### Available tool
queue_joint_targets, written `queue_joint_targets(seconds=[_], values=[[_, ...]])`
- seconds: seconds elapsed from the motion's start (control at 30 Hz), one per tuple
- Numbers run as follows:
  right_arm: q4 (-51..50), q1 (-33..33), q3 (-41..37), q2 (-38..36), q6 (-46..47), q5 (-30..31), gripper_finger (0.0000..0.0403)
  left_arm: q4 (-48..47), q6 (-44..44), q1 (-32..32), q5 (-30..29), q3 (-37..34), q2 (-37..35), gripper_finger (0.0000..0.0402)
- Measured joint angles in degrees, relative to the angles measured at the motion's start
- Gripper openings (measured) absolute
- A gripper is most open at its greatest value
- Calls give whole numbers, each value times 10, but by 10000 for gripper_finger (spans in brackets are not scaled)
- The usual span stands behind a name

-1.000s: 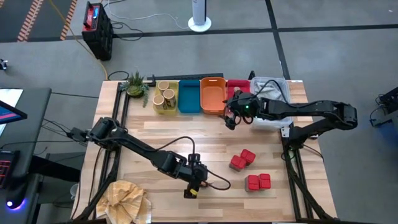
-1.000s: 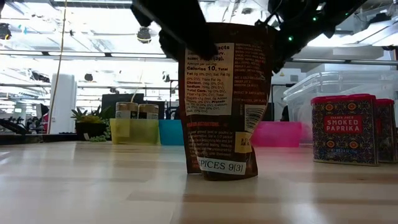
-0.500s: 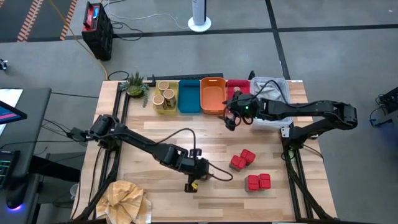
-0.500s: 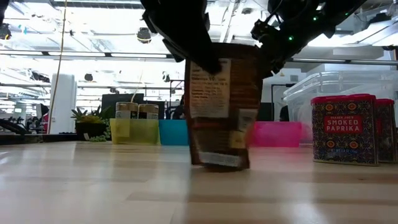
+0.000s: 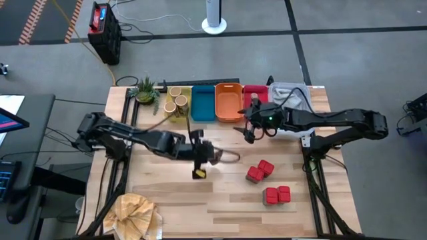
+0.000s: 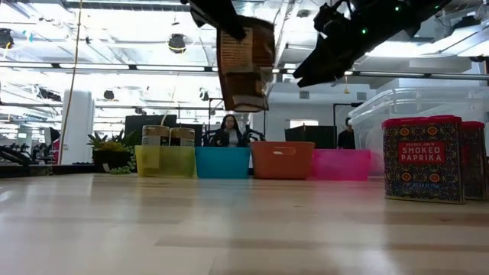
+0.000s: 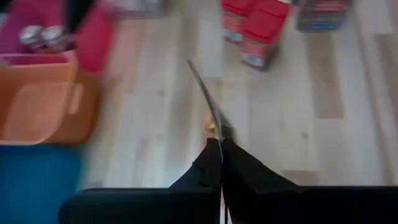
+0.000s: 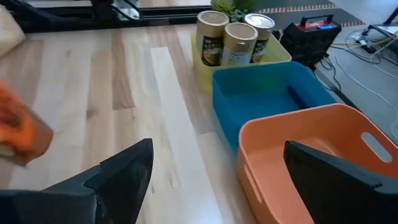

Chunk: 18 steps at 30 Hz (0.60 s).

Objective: Sort spices by type
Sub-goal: Put the orange seasoning pack into the blue bin

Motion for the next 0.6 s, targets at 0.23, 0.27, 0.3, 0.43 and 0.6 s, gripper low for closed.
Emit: queue_joint_targets(seconds=[0.23,0.27,0.3,0.43,0.6], values=[[0,19,0,-4,-2,0,385,-19,38,66,-12,0,-17,0],[0,19,0,-4,-2,0,385,-19,46,79,-12,0,-17,0],[0,19,0,-4,-2,0,385,-19,55,92,-13,0,-17,0],[9,19,0,-4,-2,0,385,-12,95,158,-15,0,-17,0],[20,20,0,-4,-2,0,385,-6,129,265,1,0,-17,0]])
